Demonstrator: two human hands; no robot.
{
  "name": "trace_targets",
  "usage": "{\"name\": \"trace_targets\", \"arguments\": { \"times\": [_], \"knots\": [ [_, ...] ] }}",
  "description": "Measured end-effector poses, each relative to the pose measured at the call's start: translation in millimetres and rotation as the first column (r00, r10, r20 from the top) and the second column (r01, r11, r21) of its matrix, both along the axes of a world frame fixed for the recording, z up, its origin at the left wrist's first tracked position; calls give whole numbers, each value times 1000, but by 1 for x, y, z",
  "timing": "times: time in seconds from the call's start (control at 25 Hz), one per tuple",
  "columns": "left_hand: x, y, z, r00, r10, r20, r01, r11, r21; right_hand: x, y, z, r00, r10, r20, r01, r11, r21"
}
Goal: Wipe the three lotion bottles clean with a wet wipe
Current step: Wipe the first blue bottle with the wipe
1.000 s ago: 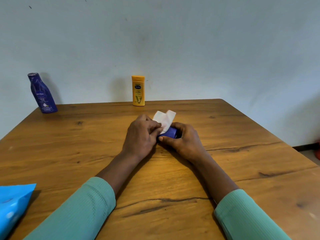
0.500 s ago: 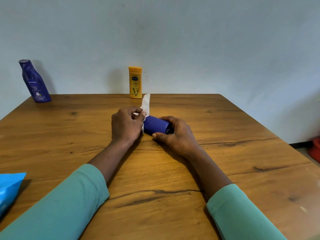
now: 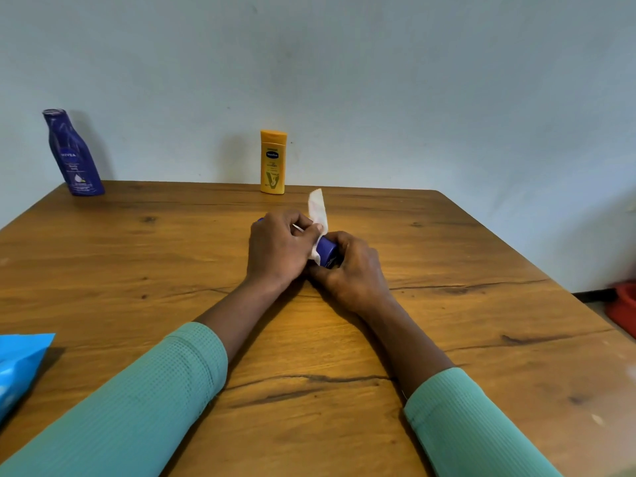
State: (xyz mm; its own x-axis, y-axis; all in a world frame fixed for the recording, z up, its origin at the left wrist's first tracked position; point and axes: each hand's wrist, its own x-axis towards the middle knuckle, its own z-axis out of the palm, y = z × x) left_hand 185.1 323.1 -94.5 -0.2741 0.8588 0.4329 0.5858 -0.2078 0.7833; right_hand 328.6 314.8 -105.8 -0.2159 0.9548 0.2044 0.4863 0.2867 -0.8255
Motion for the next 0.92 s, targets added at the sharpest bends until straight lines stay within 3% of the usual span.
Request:
{"name": "trace_targets", "arguments": {
  "times": [0.12, 0.36, 0.48, 0.56, 0.64, 0.72, 0.92],
  "knots": [
    [4, -3, -3, 997, 41, -59, -37, 998, 57, 0, 0, 1, 1000, -12, 14, 12, 1000, 14],
    [15, -20, -8, 973, -125, -192, 144, 986, 89, 4, 5, -1, 1000, -14, -10, 13, 1000, -18],
    [-5, -5, -7, 987, 26, -158, -21, 999, 34, 4, 5, -1, 995, 21, -99, -26, 998, -55],
    [-32, 8, -5, 970, 205, -129, -210, 977, -30, 6, 7, 1, 995, 32, -91, -39, 996, -82],
    [-49, 13, -6, 949, 288, -126, -299, 952, -74, 7, 8, 1, 997, 39, -59, -44, 995, -89],
    [-42, 9, -7, 951, 239, -196, -249, 968, -30, 6, 9, 2, 997, 35, -62, -39, 996, -79],
    [4, -14, -10, 944, -69, -322, 104, 990, 93, 8, 10, 0, 990, 67, -123, -81, 991, -107]
  ]
}}
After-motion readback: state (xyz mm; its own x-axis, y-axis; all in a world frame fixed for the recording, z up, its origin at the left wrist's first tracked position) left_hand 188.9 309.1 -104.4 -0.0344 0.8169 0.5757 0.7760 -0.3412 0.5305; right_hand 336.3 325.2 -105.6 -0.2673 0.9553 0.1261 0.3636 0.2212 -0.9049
